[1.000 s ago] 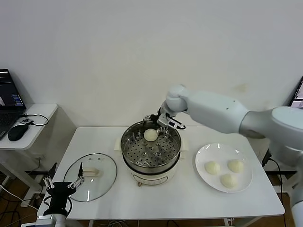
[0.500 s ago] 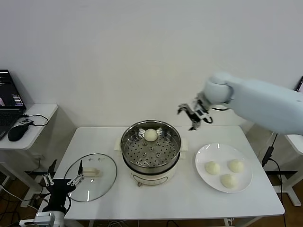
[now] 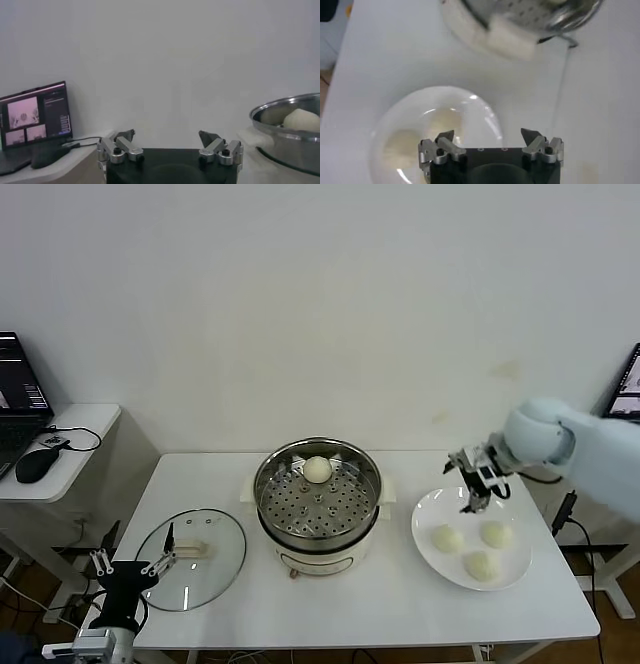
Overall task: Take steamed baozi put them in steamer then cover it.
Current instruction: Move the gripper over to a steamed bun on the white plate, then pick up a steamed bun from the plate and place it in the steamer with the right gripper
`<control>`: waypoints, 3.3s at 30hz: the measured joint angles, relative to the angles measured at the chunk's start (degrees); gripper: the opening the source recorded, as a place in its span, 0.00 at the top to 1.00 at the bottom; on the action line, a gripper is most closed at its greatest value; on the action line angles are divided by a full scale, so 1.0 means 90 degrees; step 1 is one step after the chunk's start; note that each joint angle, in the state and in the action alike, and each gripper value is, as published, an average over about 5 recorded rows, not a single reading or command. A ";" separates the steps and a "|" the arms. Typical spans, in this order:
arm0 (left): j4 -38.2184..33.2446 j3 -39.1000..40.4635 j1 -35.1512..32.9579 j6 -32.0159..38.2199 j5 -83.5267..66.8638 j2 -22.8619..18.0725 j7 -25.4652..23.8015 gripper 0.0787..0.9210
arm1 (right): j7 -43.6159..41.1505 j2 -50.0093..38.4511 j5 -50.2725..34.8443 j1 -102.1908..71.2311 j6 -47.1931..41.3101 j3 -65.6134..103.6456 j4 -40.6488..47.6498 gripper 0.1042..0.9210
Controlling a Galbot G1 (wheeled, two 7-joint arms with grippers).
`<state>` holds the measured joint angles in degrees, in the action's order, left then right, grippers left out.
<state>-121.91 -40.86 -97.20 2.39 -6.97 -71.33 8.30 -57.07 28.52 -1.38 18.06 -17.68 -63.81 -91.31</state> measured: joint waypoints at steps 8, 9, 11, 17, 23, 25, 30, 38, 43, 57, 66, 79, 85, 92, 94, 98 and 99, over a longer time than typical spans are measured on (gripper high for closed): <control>-0.0026 -0.0089 -0.0075 0.0001 0.0004 -0.0020 -0.0012 0.12 | 0.0066 0.0021 0.0319 -0.1072 -0.0112 0.0623 0.0235 0.12; -0.0028 -0.0099 -0.0080 0.0002 0.0004 -0.0020 -0.0013 0.12 | 0.0073 0.0043 0.0351 -0.1178 -0.0117 0.0683 0.0273 0.12; -0.0029 -0.0115 -0.0087 0.0002 0.0004 -0.0021 -0.0014 0.12 | 0.0090 0.0100 0.0419 -0.1376 -0.0122 0.0797 0.0361 0.12; -0.0022 -0.0153 -0.0098 0.0003 0.0000 -0.0018 -0.0015 0.12 | 0.0144 0.0334 0.0596 -0.1796 -0.0111 0.1070 0.0673 0.12; 0.0028 -0.0157 -0.0063 0.0007 -0.0002 -0.0013 -0.0018 0.12 | 0.0190 0.0604 0.0723 -0.2073 -0.0092 0.1285 0.1029 0.12; 0.0046 -0.0152 -0.0046 0.0007 -0.0001 -0.0016 -0.0019 0.12 | 0.0202 0.0686 0.0766 -0.2147 -0.0091 0.1343 0.1141 0.14; 0.0099 -0.0150 -0.0026 0.0008 0.0000 -0.0018 -0.0019 0.12 | 0.0262 0.0868 0.0887 -0.2295 -0.0099 0.1473 0.1387 0.21; 0.0093 -0.0167 -0.0036 0.0012 0.0008 -0.0022 -0.0018 0.12 | 0.0305 0.1105 0.0957 -0.2400 -0.0099 0.1605 0.1657 0.31; 0.0064 -0.0176 -0.0056 0.0014 0.0009 -0.0034 -0.0019 0.12 | 0.0271 0.1143 0.0956 -0.2391 -0.0080 0.1622 0.1692 0.37; -0.0011 -0.0159 -0.0040 0.0018 -0.0001 0.0000 -0.0022 0.12 | -0.0107 0.0785 0.0412 -0.1504 -0.0168 0.1398 0.1303 0.40; -0.0084 -0.0153 -0.0005 0.0012 -0.0053 0.0069 -0.0023 0.12 | -0.0154 0.0829 -0.0571 0.0198 -0.0468 0.0694 0.0823 0.39; -0.0173 -0.0210 0.0075 0.0001 -0.0105 0.0005 -0.0025 0.12 | 0.0253 0.2252 -0.2276 0.1706 -0.1287 -0.0354 0.0560 0.38; -0.0209 -0.0269 0.0096 -0.0008 -0.0120 -0.0015 -0.0027 0.12 | 0.0513 0.3132 -0.2687 0.1667 -0.1626 -0.0593 0.0791 0.38; -0.0256 -0.0325 0.0079 0.0002 -0.0133 -0.0057 -0.0028 0.12 | 0.0752 0.4065 -0.2870 0.1328 -0.1814 -0.0652 0.1324 0.38; -0.0257 -0.0340 0.0073 0.0009 -0.0134 -0.0069 -0.0027 0.12 | 0.0794 0.4282 -0.2881 0.1216 -0.1847 -0.0651 0.1490 0.38; -0.0262 -0.0366 0.0070 0.0015 -0.0136 -0.0083 -0.0027 0.12 | 0.0868 0.4667 -0.2842 0.0989 -0.1883 -0.0628 0.1822 0.38; -0.0268 -0.0369 0.0071 0.0016 -0.0136 -0.0085 -0.0027 0.12 | 0.0882 0.4751 -0.2821 0.0938 -0.1885 -0.0619 0.1902 0.38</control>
<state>-124.31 -44.18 -96.57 2.53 -8.20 -72.09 8.06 -49.14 71.28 -26.77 26.50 -34.65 -69.38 -74.19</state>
